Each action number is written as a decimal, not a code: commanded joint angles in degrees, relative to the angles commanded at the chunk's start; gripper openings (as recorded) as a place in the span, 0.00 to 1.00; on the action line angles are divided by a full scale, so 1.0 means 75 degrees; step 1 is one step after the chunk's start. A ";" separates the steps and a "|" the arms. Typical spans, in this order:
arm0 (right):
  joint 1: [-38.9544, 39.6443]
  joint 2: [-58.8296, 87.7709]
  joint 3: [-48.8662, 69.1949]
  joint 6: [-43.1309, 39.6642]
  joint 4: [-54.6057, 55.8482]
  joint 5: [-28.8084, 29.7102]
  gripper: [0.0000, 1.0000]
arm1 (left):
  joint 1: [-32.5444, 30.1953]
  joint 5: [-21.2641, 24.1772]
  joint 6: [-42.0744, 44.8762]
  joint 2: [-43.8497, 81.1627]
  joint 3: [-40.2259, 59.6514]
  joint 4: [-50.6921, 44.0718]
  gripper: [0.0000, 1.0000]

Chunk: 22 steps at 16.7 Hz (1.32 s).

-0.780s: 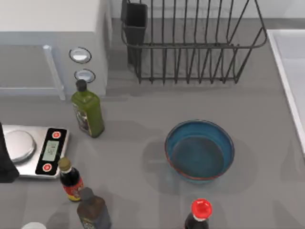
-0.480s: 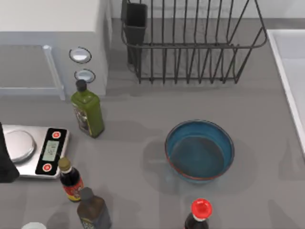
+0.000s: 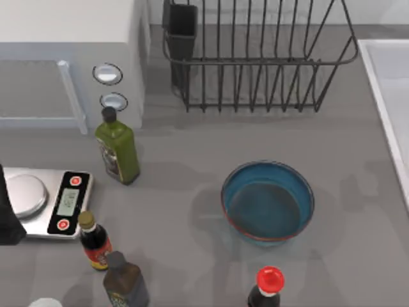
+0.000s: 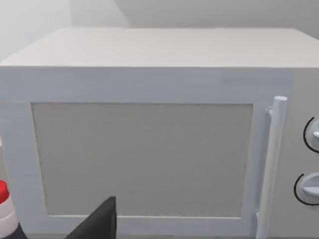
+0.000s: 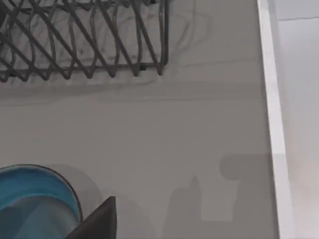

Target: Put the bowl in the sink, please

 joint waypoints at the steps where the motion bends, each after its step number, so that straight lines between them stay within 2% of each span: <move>1: 0.0205 0.0889 0.0631 0.0212 -0.0524 0.0001 1.00 | 0.0000 0.0000 0.0000 0.0000 0.0000 0.0000 1.00; 6: 0.1215 0.4964 0.3570 0.1248 -0.3087 -0.0013 1.00 | 0.0000 0.0000 0.0000 0.0000 0.0000 0.0000 1.00; 12: 0.2133 0.8214 0.6382 0.2173 -0.5234 -0.0022 1.00 | 0.0000 0.0000 0.0000 0.0000 0.0000 0.0000 1.00; 16: 0.2405 0.9103 0.7258 0.2443 -0.5811 -0.0009 1.00 | 0.0000 0.0000 0.0000 0.0000 0.0000 0.0000 1.00; 22: 0.2384 0.9131 0.7262 0.2446 -0.5797 -0.0011 1.00 | 0.0000 0.0000 0.0000 0.0000 0.0000 0.0000 1.00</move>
